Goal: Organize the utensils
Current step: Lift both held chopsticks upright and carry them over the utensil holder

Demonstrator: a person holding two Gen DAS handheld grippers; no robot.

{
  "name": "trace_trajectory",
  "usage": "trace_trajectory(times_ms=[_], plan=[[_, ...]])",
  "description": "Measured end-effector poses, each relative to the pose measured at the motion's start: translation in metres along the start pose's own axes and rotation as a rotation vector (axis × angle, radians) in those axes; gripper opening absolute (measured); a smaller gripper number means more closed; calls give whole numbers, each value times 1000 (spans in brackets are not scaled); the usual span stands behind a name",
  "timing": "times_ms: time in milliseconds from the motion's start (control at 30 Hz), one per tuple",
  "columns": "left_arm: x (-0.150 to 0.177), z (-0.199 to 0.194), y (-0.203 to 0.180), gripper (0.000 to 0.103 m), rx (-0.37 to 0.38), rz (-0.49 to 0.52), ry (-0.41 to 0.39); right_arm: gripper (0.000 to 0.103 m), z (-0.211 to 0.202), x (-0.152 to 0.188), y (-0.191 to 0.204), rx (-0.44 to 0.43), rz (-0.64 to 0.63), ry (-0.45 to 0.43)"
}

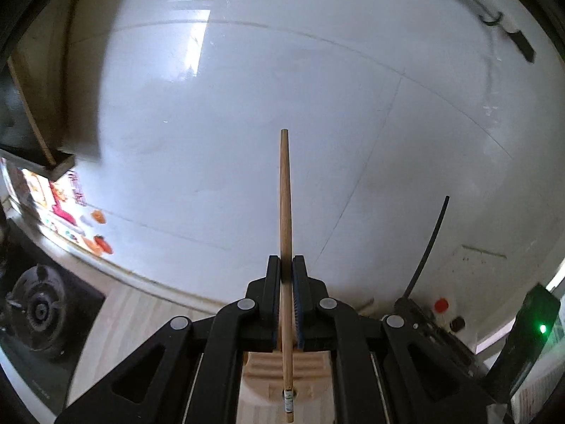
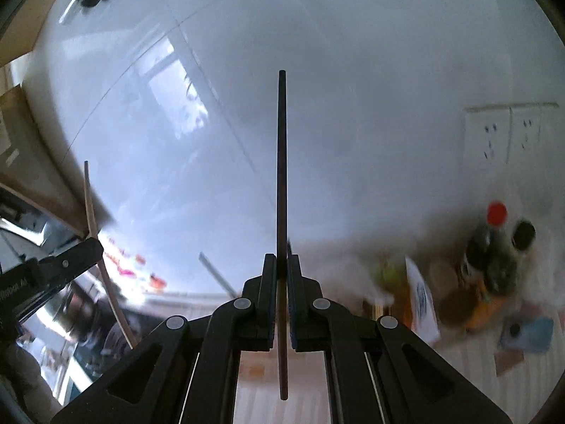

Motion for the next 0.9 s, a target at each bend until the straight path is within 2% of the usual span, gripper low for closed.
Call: trace_trajectory(times_ms=[233,467,733,900], plan=[[-8,49,11,4,3,-32,15,6,42,-11,7,-5,-33,-91],[-4,80,29,4,14,-36,-11,6,68,-3,23,-4,-117,-136],[0,95,32,4,2,37,-43,6,79,9,20,18,-145,-150],[9,107,40,4,-5,70,12,6,78,13,15,20,-147,-157]])
Point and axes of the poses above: each gripper's, at about its wrist camera, not at the fingertips, and z roughly the way its jaws point, y to its left, x to its underside, the point moved 2 cm from there along z, roughly the way its jaws point, and after that the axes turned 6 degrees about -z, right-handed, at the moved point
